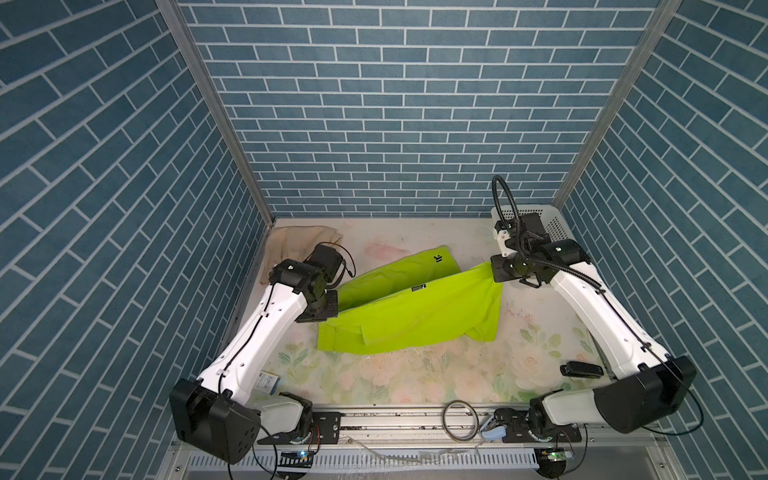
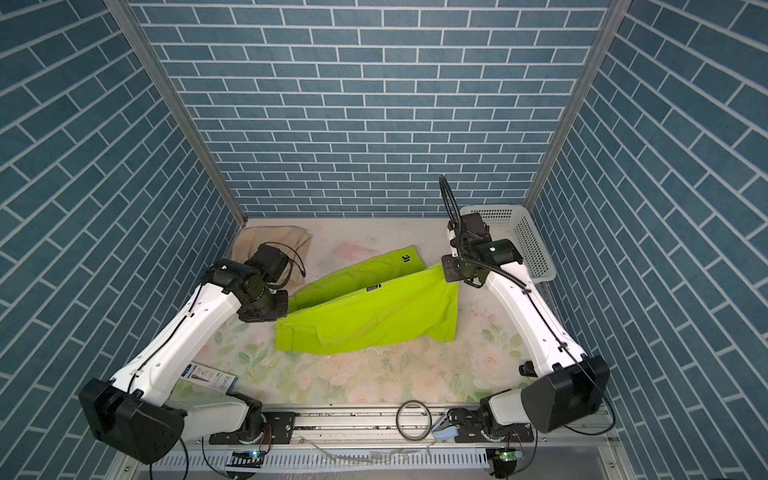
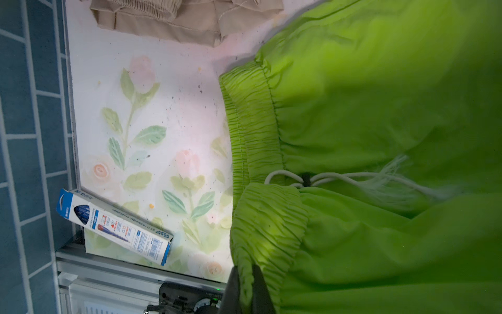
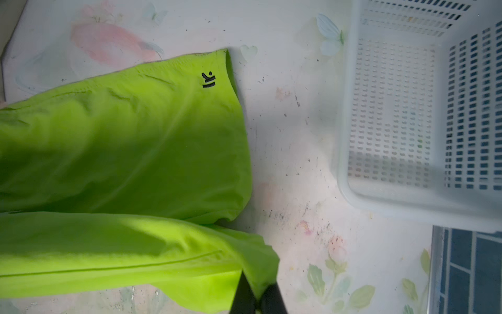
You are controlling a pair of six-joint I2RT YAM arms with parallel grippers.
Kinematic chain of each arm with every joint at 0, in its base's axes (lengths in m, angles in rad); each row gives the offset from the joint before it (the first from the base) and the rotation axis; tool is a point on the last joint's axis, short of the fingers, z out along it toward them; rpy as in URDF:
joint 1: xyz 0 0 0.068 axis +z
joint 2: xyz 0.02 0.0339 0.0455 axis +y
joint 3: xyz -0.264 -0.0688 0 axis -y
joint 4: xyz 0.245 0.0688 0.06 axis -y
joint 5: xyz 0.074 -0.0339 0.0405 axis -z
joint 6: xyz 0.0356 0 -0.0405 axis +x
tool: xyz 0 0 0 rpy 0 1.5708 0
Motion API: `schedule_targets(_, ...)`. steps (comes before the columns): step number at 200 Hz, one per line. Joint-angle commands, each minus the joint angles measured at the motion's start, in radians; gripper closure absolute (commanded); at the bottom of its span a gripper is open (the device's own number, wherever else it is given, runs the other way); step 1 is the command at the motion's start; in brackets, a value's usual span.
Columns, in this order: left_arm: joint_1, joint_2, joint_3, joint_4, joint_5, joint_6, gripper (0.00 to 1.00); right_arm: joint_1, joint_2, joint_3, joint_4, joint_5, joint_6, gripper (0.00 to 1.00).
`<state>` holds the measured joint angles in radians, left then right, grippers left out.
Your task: Fold and stack the shorts
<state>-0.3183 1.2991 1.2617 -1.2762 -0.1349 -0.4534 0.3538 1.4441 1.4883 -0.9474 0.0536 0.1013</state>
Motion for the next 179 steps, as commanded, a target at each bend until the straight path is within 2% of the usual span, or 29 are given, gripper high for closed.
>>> schedule_targets(1, 0.077, 0.037, -0.012, -0.058, -0.09, 0.069, 0.97, -0.056, 0.078, 0.083, 0.06, 0.032, -0.08, 1.0)
schedule_targets(34, 0.162, 0.09, -0.02, -0.007, -0.04, 0.111, 0.98, -0.074, 0.199, 0.183, 0.07, -0.006, -0.117, 1.0)
schedule_targets(102, 0.192, 0.277, 0.06, 0.037, -0.026, 0.152, 1.0, -0.101, 0.408, 0.384, 0.058, -0.067, -0.15, 1.0)
schedule_targets(179, 0.25, 0.39, 0.12, 0.065, -0.029, 0.179, 1.0, -0.121, 0.561, 0.494, 0.086, -0.133, -0.163, 1.0)
